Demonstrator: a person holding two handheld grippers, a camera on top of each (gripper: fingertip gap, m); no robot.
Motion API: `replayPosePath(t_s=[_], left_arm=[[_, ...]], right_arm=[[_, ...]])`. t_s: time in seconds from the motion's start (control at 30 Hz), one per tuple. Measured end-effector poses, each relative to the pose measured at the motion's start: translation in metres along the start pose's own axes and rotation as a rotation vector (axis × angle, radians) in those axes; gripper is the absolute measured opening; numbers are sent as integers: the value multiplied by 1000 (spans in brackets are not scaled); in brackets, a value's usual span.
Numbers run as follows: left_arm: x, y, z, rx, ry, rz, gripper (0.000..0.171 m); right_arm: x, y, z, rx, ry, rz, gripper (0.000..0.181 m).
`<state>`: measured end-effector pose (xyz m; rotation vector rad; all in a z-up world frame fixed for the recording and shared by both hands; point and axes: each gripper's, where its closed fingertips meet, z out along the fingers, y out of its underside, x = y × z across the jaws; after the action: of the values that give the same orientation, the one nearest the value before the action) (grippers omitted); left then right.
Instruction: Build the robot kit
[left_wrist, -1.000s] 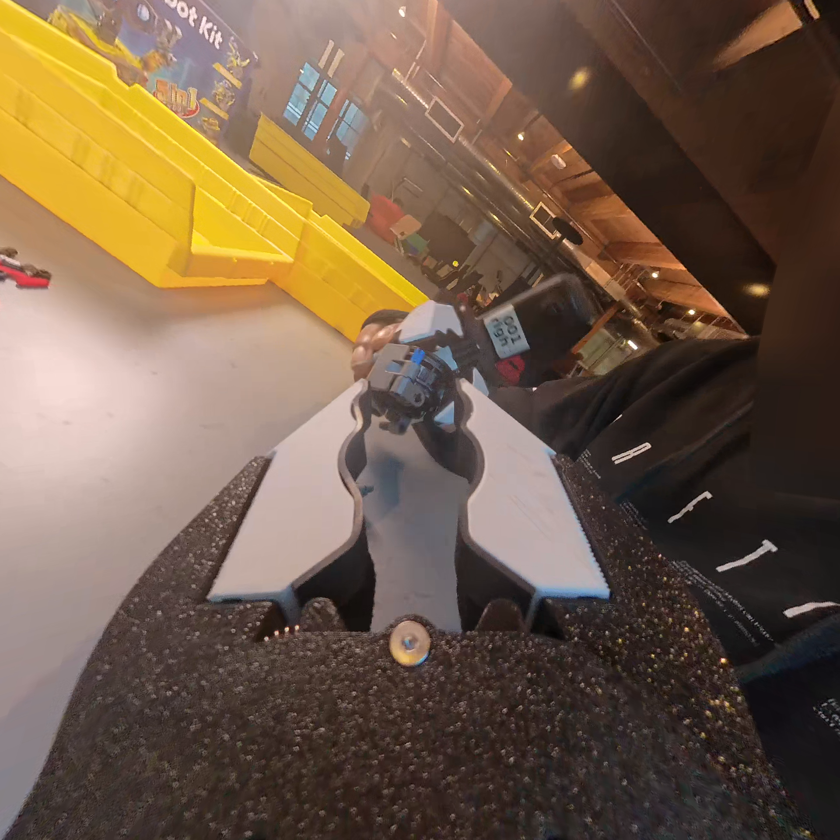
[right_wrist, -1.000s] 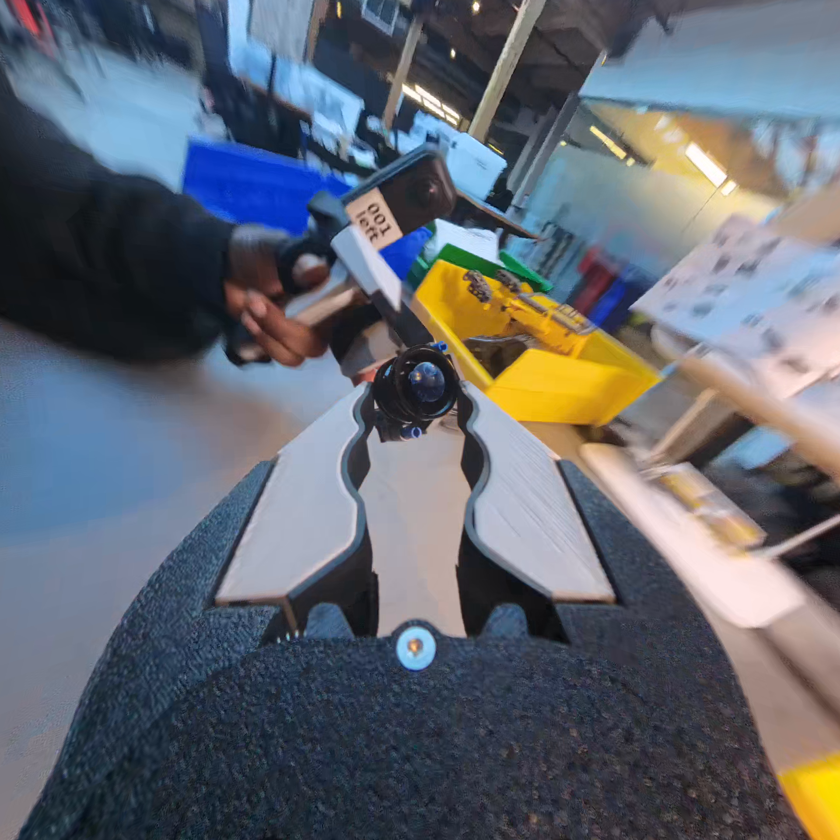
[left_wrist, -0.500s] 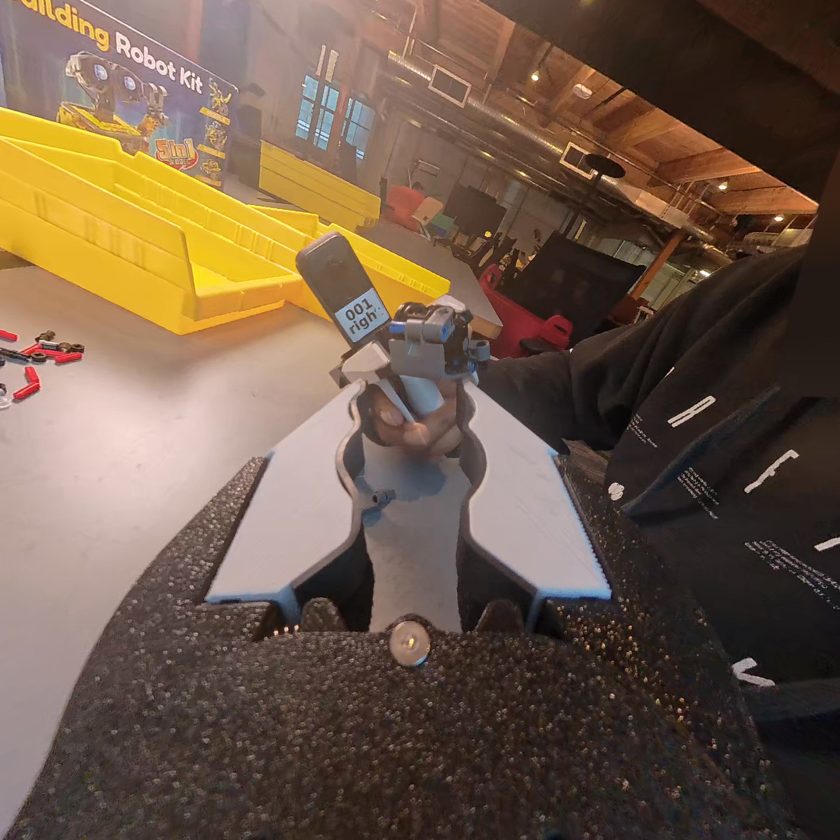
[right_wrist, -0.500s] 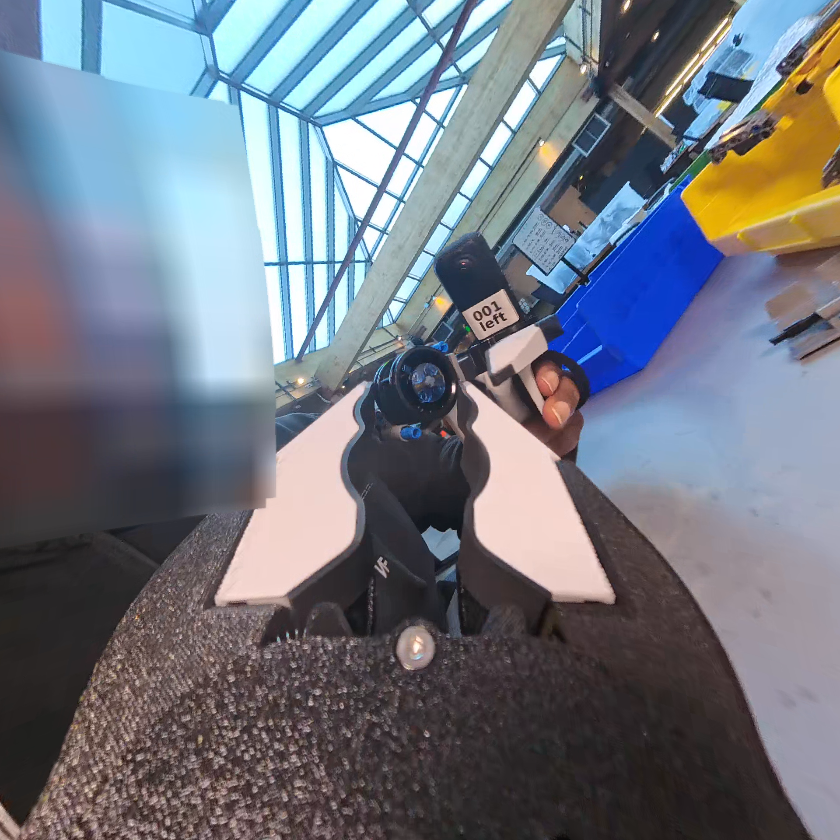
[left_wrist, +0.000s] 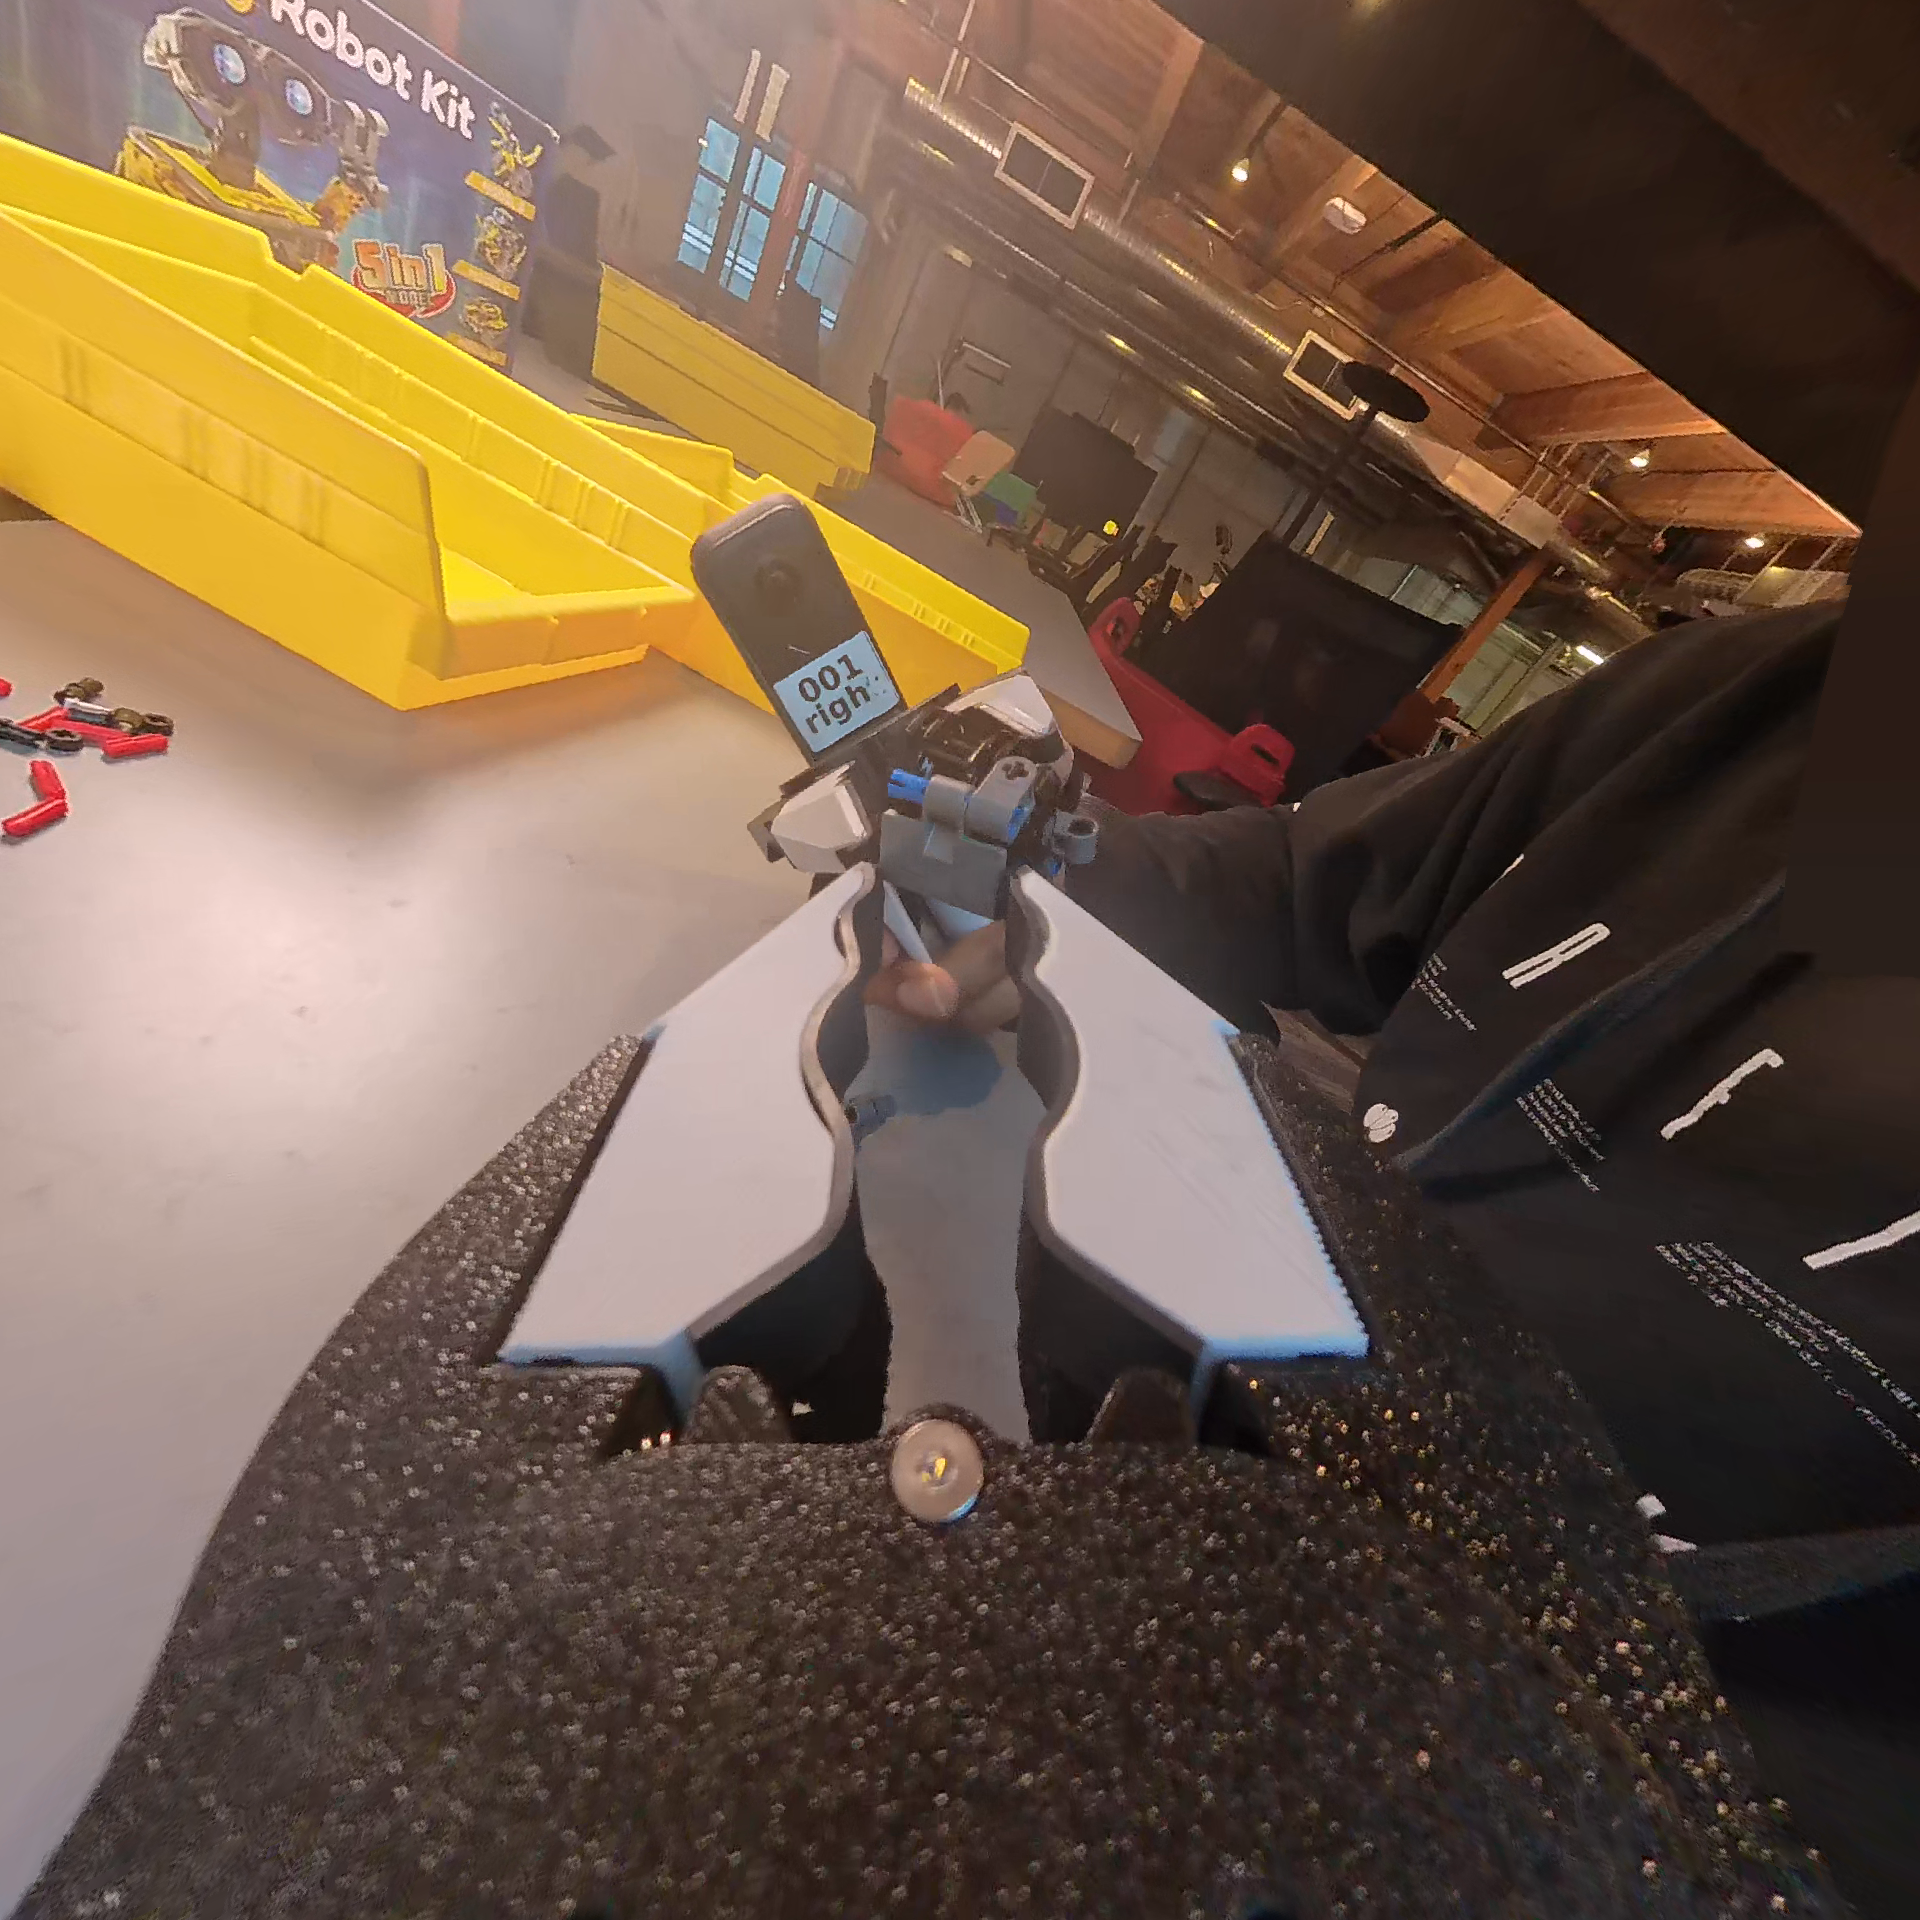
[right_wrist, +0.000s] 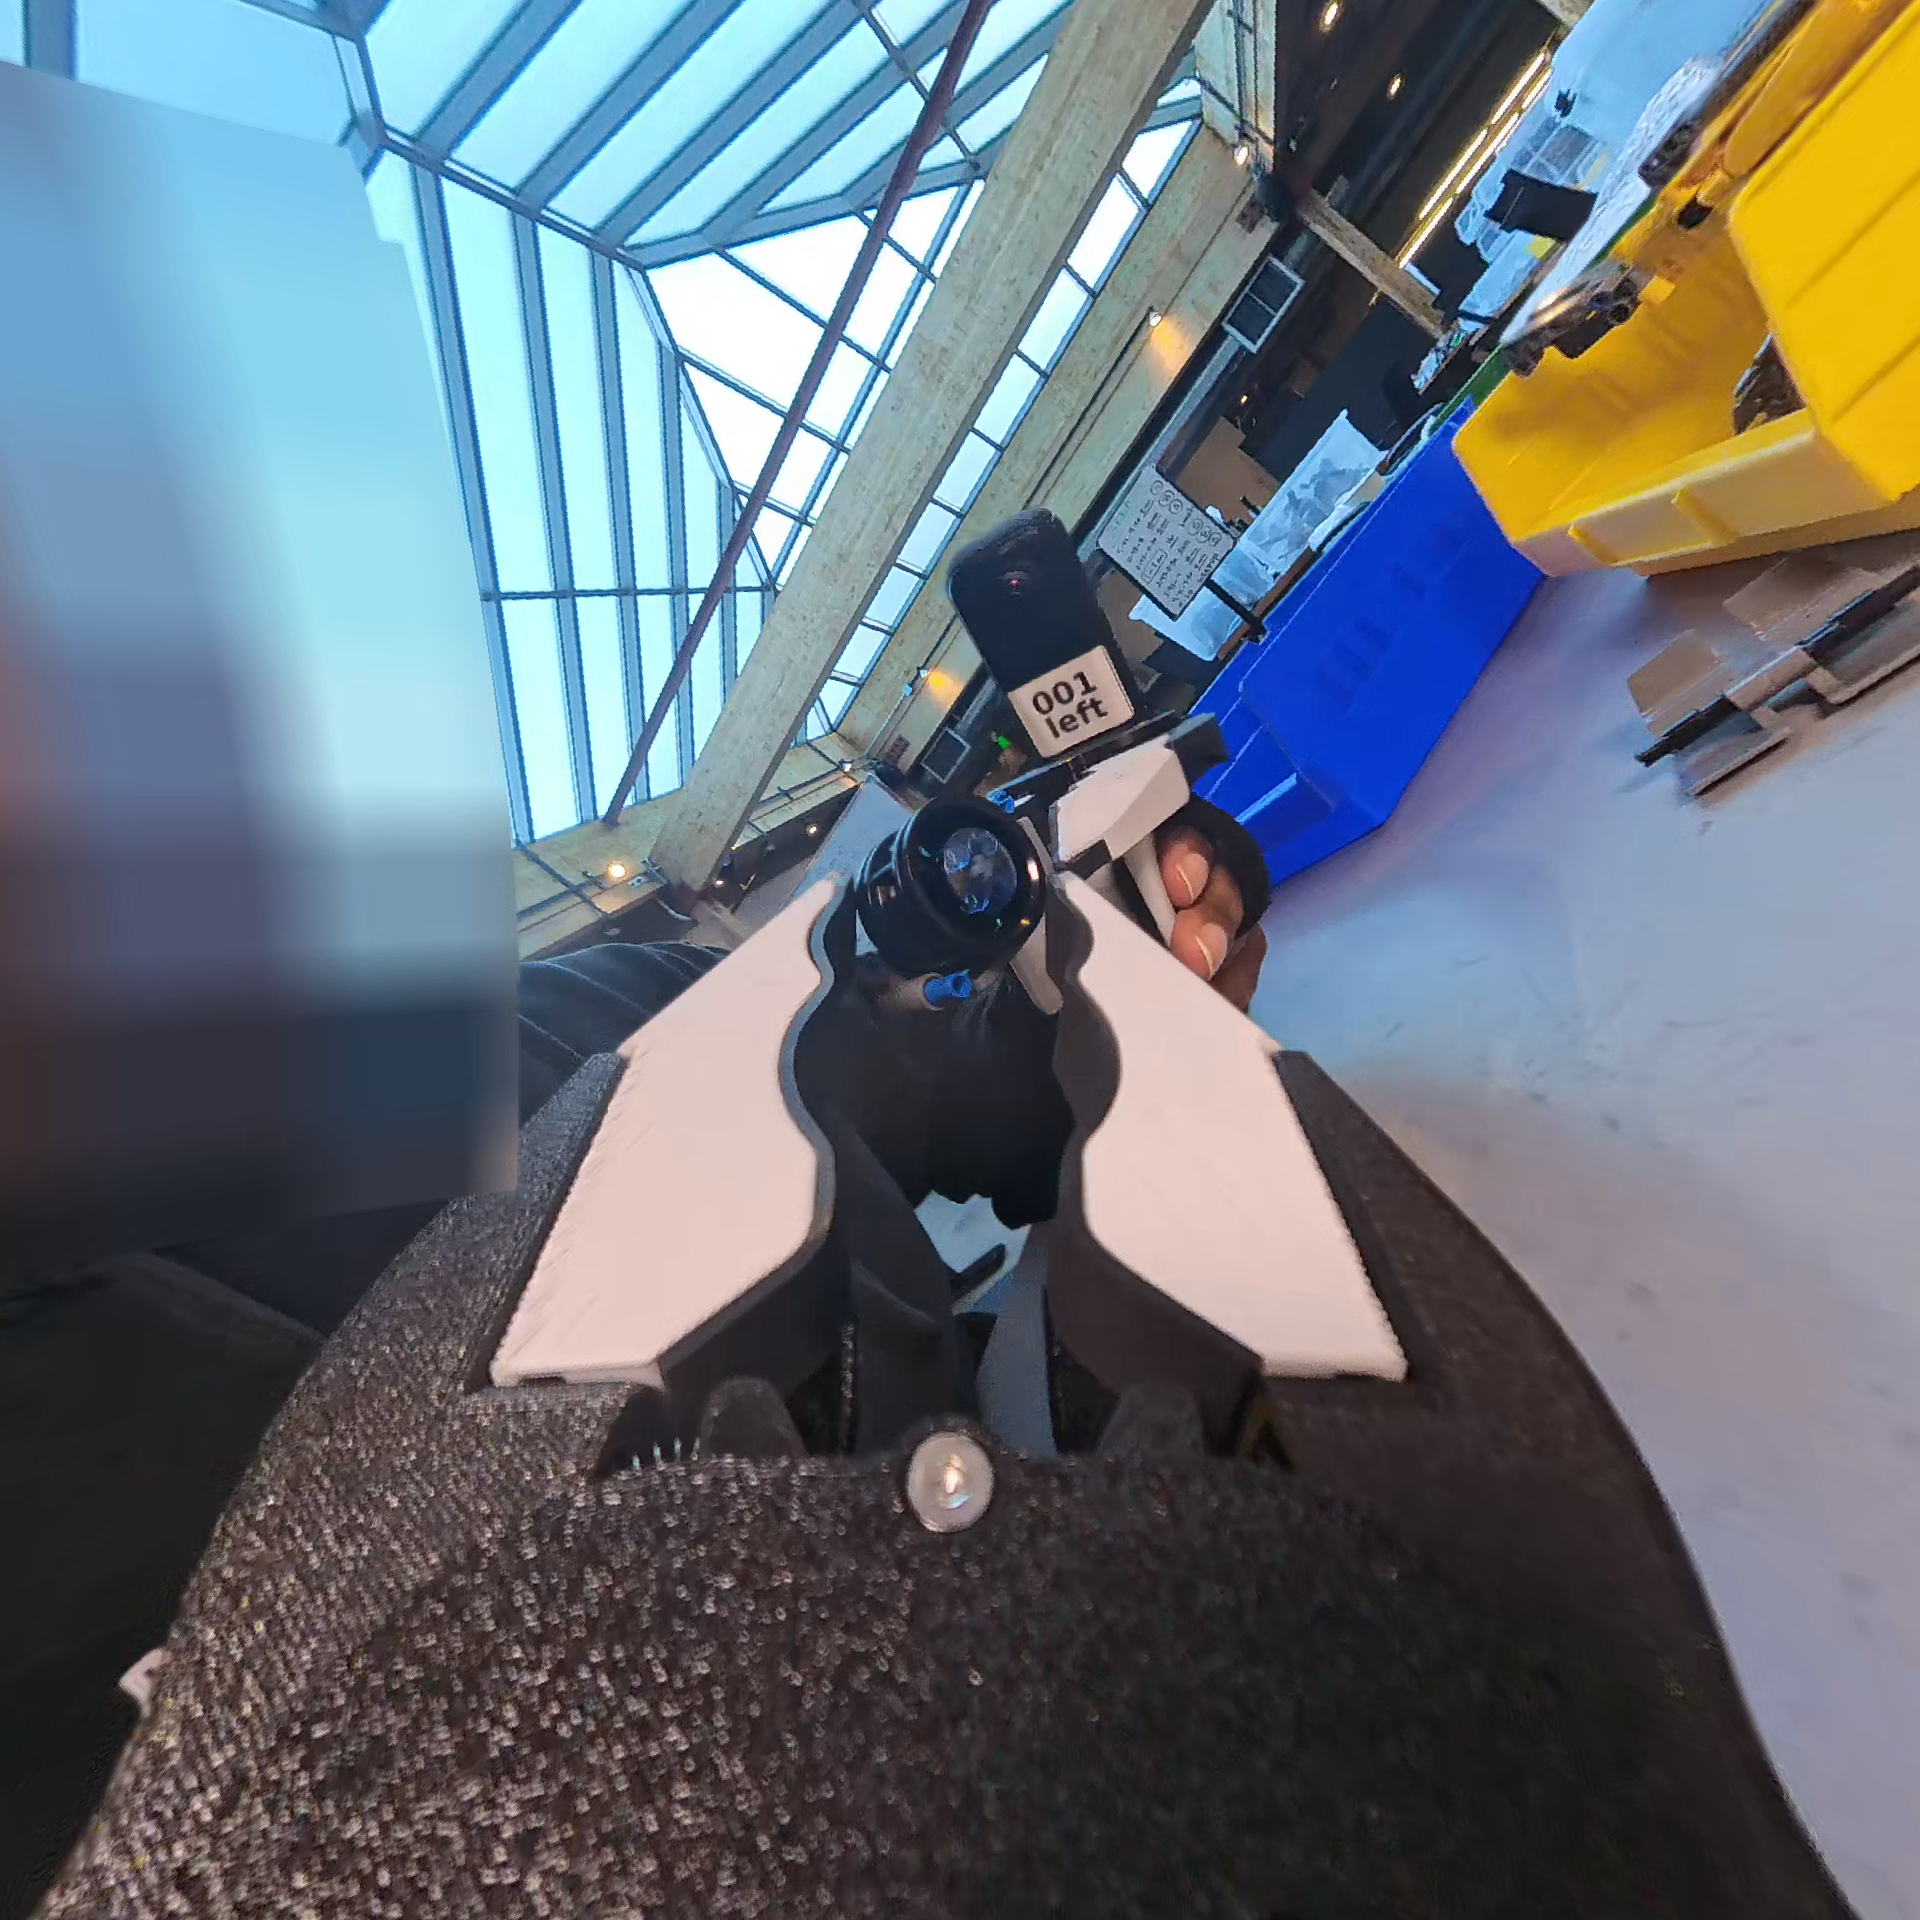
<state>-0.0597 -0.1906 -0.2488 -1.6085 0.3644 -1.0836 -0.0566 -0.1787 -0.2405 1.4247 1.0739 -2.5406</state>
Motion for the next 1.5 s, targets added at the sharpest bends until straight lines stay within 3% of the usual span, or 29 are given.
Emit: replayPosePath(t_s=[0.3, 0.37, 0.57, 0.87, 1.03, 1.2, 1.37, 1.5], left_arm=[[-6, 0, -2, -1, -50, 72, 21], [-5, 0, -1, 1, -50, 85, 22], [-12, 10, 1, -59, -95, 139, 21], [-15, 13, -4, -102, -83, 127, 32], [-11, 20, 1, -124, -51, 96, 36], [-12, 29, 4, -168, -56, 115, 34], [-8, 27, 5, -164, -77, 233, 33], [3, 7, 1, -78, -161, 528, 29]], right_arm=[[-2, -3, -4, -26, 88, -178, 35], [0, -3, -4, -36, 128, -245, 28], [5, 0, -7, -85, 192, -322, 27], [10, 7, -12, -242, 383, -778, 28], [16, 15, -10, -368, 497, -1120, 28], [13, 24, -5, -441, 526, -1332, 27], [7, 24, -4, -454, 526, -1455, 27], [-7, 16, -1, -370, 524, -1509, 29]])
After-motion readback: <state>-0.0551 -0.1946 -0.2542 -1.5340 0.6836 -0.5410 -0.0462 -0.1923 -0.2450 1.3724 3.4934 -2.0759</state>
